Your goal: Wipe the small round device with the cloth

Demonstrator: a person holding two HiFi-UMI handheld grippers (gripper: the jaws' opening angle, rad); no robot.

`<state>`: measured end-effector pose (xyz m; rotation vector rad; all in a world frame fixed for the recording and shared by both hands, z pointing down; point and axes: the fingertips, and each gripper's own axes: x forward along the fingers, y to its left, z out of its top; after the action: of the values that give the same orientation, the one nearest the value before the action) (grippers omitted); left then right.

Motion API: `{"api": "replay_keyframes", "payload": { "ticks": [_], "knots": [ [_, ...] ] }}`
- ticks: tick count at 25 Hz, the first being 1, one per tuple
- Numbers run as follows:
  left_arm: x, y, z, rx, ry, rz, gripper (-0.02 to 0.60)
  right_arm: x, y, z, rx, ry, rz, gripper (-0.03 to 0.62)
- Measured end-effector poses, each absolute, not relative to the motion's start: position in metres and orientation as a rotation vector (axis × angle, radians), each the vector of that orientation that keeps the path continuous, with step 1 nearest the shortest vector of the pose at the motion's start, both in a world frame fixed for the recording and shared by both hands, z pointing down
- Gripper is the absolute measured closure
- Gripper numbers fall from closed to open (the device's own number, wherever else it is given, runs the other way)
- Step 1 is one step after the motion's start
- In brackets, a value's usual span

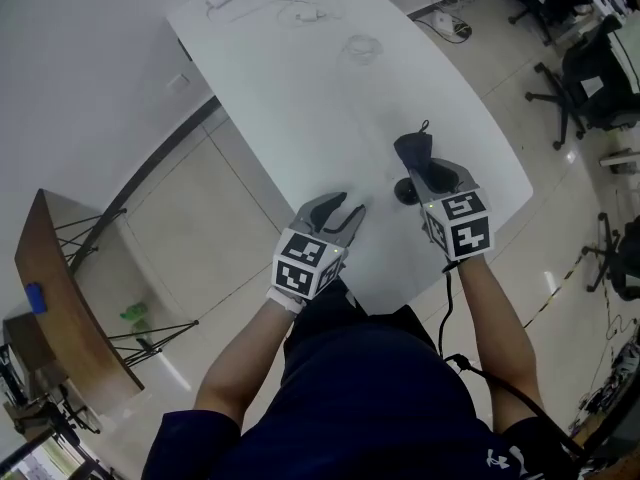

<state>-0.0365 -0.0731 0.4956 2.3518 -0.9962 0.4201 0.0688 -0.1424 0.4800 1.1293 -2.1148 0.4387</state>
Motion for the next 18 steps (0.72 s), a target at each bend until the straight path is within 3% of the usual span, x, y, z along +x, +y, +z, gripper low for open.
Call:
{"api": "replay_keyframes", "payload": {
  "ticks": [11, 18],
  "knots": [
    [-0.082, -0.078, 0.511, 2.262, -1.088, 0.355, 0.437, -0.016, -0.109, 0.502, 0.786, -1.921, 0.079, 0.503],
    [-0.110, -0.082, 0.517, 2.223, -1.140, 0.355, 0.439, -0.033, -0.077, 0.530, 0.719, -1.885, 0.120, 0.503]
  ]
}}
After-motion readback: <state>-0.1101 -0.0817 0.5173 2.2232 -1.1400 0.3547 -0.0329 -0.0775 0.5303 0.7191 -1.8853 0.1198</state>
